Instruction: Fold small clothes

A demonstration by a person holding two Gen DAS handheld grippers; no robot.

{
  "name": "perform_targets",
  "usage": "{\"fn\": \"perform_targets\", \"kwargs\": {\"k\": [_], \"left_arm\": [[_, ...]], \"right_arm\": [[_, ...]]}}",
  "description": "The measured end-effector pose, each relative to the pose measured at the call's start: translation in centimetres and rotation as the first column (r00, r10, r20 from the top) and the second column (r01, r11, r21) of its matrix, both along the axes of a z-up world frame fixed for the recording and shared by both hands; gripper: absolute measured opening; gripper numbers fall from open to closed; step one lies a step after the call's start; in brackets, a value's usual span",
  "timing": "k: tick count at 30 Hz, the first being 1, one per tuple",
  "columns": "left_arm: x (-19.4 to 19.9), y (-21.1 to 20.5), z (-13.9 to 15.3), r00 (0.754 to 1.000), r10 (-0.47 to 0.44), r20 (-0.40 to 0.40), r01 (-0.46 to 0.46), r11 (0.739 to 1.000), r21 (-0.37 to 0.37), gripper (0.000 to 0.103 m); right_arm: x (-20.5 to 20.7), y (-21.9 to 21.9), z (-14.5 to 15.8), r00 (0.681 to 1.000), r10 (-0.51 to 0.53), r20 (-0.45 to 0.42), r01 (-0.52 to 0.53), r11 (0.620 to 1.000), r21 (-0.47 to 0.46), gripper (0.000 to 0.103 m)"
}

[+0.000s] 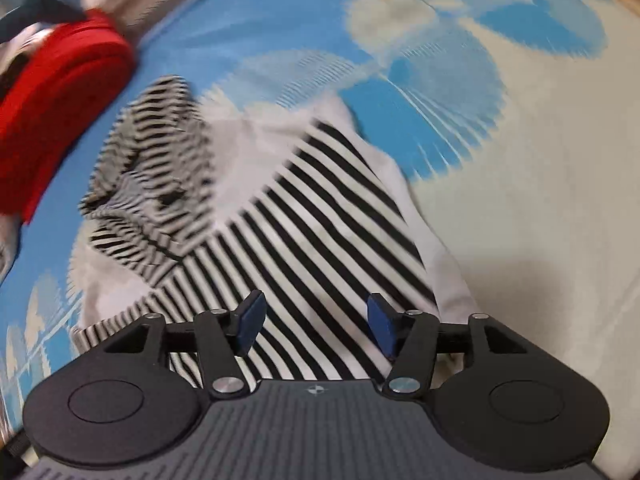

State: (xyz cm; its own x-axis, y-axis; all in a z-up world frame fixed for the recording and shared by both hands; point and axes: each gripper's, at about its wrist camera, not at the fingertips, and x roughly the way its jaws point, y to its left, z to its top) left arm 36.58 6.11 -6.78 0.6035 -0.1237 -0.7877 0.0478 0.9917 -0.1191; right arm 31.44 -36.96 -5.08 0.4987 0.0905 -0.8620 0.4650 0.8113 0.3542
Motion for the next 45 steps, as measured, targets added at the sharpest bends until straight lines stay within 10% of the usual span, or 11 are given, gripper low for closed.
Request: {"fn": "perform_targets", "kwargs": {"k": [8, 18, 21, 29, 31, 39, 45], "left_arm": [[8.5, -1.4, 3.2, 0.994, -0.072, 0.087, 0.062, 0.992, 0.107, 0.043], [28.9, -6.2, -2.5, 0.998, -0.015, 0.055, 0.011, 0.997, 0.078, 0.031], [33.2, -7.4, -4.2, 0.999, 0.031, 0.011, -0.031, 0.999, -0.013, 0.048], [38.6, -10.8, -8.9, 1.000, 0.001, -0.026, 0.003, 0.991, 0.131, 0.051], [38.8, -10.8, -9.5, 0.998, -0.023, -0.064, 0.031, 0.991, 0.128, 0.002], [27.9, -11.1, -1.9, 0.961, -0.222, 0.164, 0.207, 0.973, 0.100, 0.000], [6.3, -10.3, 2.0, 0.830, -0.507, 0.235, 0.492, 0.862, 0.122, 0.001]], "right_arm": [[0.5, -1.2, 2.9, 0.991, 0.127, 0.047, -0.108, 0.949, -0.296, 0.063], [1.5, -2.8, 2.0, 0.995, 0.084, 0.045, -0.071, 0.970, -0.234, 0.064], [1.9, -2.5, 1.5, 0.997, 0.063, 0.037, -0.053, 0.973, -0.224, 0.064], [2.8, -1.5, 1.4, 0.996, 0.074, 0.040, -0.065, 0.978, -0.200, 0.064], [2.8, -1.6, 1.7, 0.996, 0.072, 0.046, -0.062, 0.978, -0.200, 0.064], [2.3, -2.2, 2.3, 0.997, 0.037, 0.065, -0.024, 0.980, -0.196, 0.064], [1.6, -2.3, 3.3, 0.994, 0.030, 0.105, -0.011, 0.984, -0.179, 0.064]]}}
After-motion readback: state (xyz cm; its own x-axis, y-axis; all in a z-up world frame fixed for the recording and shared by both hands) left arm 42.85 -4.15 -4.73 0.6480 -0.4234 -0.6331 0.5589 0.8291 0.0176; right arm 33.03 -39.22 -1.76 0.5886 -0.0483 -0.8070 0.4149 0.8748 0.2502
